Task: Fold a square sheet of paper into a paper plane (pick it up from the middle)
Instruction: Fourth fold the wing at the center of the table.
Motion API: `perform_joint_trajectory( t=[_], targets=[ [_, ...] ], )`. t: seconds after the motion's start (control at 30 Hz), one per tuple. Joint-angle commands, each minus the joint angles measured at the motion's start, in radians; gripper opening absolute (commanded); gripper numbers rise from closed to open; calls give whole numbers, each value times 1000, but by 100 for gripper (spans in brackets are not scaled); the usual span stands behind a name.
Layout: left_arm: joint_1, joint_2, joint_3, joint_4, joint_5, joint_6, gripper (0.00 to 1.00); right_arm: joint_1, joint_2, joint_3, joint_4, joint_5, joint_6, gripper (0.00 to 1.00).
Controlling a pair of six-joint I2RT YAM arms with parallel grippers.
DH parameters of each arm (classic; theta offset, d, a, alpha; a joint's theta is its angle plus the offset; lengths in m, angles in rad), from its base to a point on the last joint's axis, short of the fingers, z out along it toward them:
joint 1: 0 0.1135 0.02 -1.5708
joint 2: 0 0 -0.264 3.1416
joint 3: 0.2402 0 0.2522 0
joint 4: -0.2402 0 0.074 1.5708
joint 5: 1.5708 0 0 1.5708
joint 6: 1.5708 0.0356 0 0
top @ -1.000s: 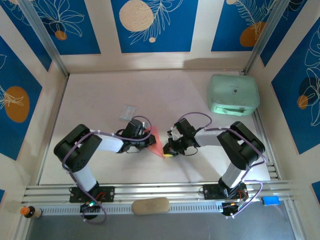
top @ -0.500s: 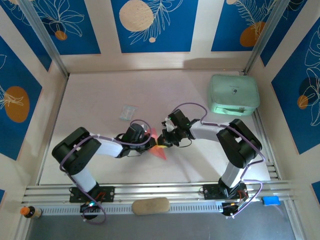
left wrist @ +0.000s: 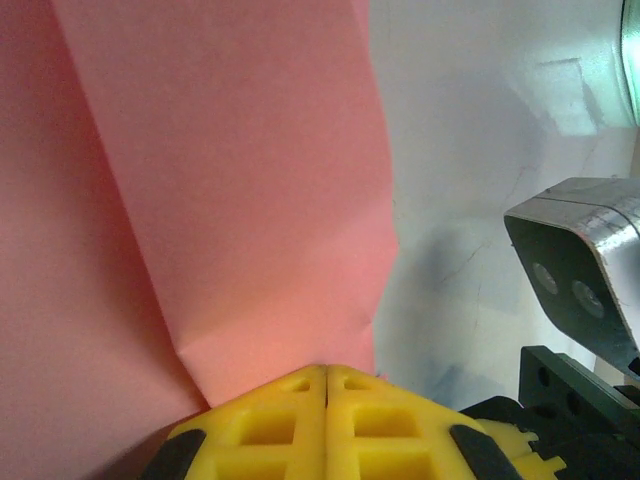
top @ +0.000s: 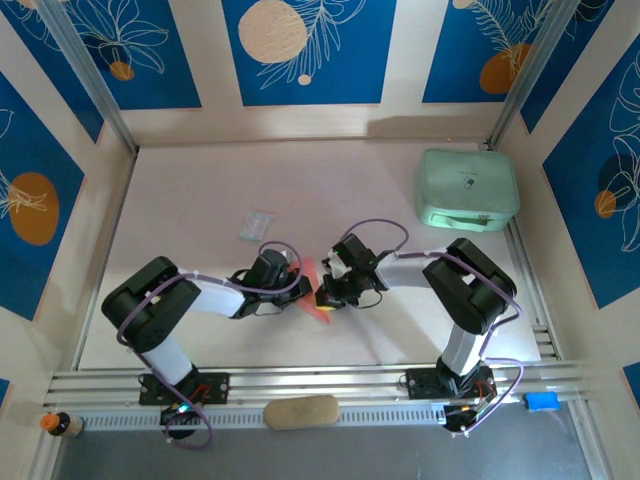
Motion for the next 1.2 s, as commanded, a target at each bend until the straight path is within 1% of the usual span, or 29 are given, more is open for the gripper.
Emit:
perform_joint_trajectory(
  t=[0.0, 0.07, 0.17, 0.27, 0.37, 0.67, 1.0, 1.17],
  targets=[
    [-11, 0, -37, -51, -13, -7, 1, 14, 11, -27, -112, 80, -6, 0],
    [-9, -13, -37, -64, -20, 3, 1, 15, 17, -28, -140, 99, -11, 0],
    [13, -22, -27, -77, 0, 34, 3, 15, 23, -35, -175, 126, -21, 0],
    [53, -20, -13, -94, 23, 75, 3, 11, 31, -50, -174, 129, -21, 0],
    [95, 4, 1, -70, 74, 104, 4, 10, 39, -53, -173, 126, -22, 0],
    [185, 63, 14, -26, 134, 112, 3, 9, 48, -48, -183, 125, -26, 0],
    [263, 57, 79, -159, 147, 173, 4, 9, 52, -47, -187, 124, -29, 0],
    [290, 70, 131, -239, 133, 210, 3, 9, 51, -46, -190, 120, -32, 0]
  ],
)
